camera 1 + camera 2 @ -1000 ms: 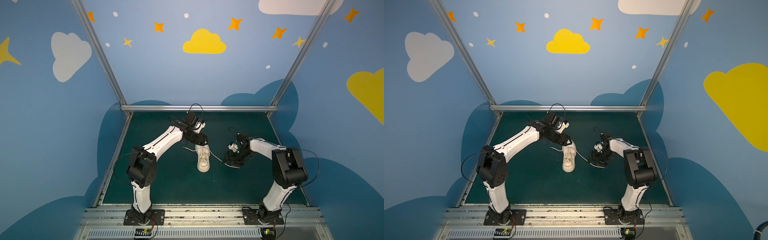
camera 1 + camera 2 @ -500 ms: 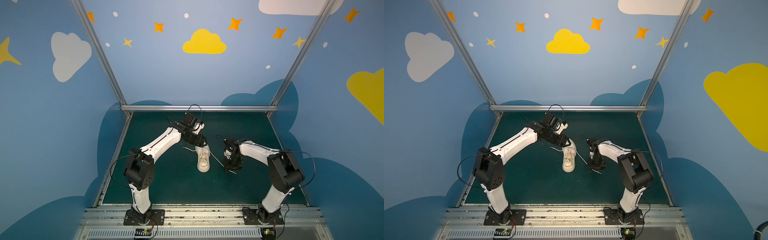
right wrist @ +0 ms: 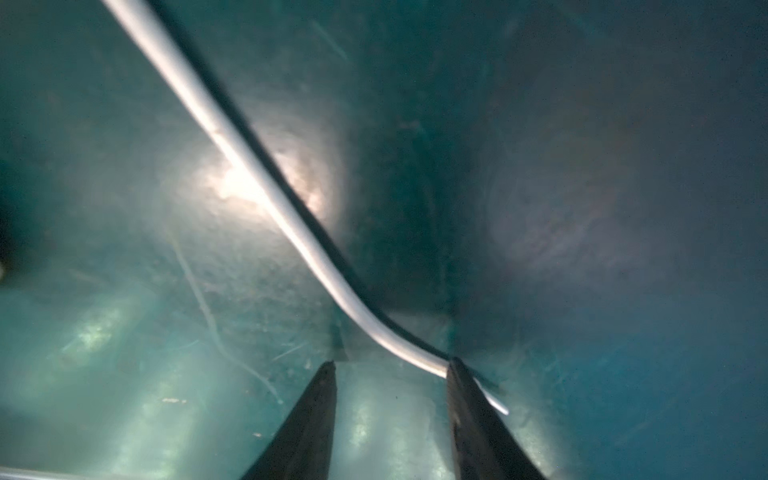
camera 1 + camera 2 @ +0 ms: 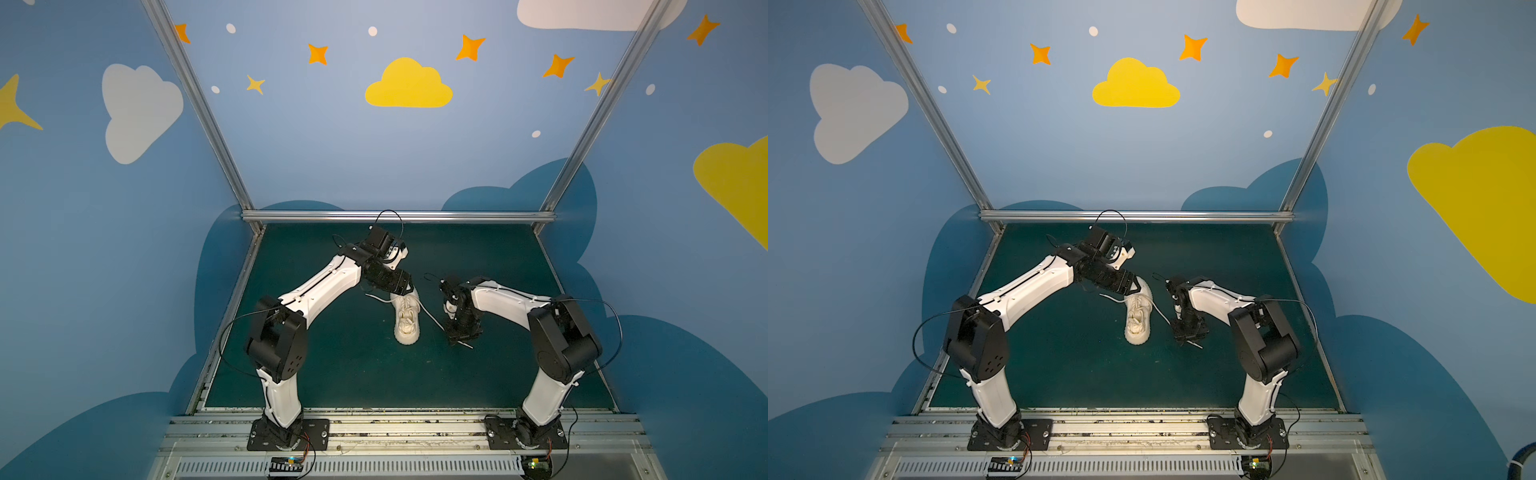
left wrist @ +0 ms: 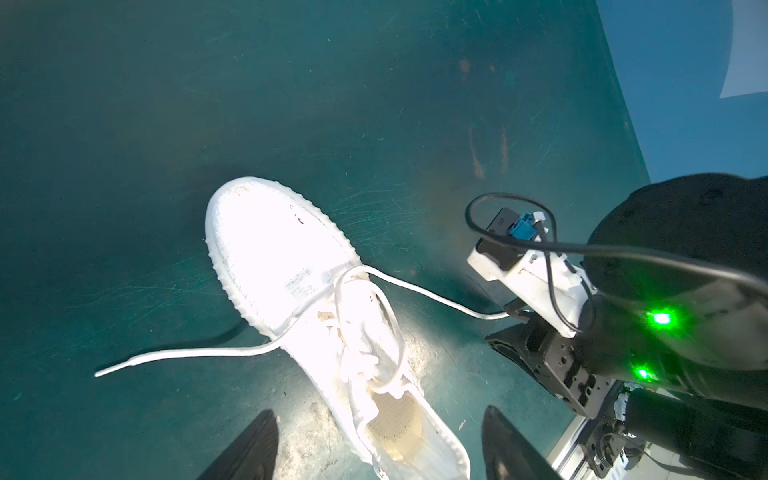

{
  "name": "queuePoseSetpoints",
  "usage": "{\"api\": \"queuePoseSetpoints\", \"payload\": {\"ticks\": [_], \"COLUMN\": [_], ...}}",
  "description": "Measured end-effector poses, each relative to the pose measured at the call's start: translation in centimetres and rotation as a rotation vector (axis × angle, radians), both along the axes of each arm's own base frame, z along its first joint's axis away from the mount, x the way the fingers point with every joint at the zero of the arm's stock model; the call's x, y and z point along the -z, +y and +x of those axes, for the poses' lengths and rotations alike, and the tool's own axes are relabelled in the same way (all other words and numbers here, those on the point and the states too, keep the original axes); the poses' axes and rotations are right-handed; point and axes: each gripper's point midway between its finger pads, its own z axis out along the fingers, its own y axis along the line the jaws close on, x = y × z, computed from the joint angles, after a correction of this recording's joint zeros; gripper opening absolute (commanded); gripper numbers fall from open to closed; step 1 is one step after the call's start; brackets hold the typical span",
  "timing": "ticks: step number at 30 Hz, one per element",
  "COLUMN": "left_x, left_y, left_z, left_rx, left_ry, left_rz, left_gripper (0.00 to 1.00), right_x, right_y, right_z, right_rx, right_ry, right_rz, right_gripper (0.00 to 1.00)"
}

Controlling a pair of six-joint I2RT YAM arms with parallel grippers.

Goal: Tie the shoes

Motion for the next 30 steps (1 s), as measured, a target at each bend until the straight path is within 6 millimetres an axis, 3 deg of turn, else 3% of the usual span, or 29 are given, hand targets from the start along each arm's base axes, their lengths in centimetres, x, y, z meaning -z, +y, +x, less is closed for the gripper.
{"api": "queuePoseSetpoints", "payload": {"ticks": [12, 30], "left_x": [-0.3, -0.3], "left_y": [0.3, 0.4], "left_z": [-0.2, -0.2], "left_rx": [-0.007, -0.008], "left_ry": [-0.005, -0.005], "left_rz": [-0.001, 0.0], "left_gripper": [0.76, 0.76], "right_x": [-0.7, 0.5], "right_y": [0.0, -0.2], "right_z": [0.9, 0.7], "right_rx": [-0.028, -0.006], "right_ry": [-0.03, 0.013], "right_rz": [-0.003, -0.019], "right_gripper": [0.55, 0.44]}}
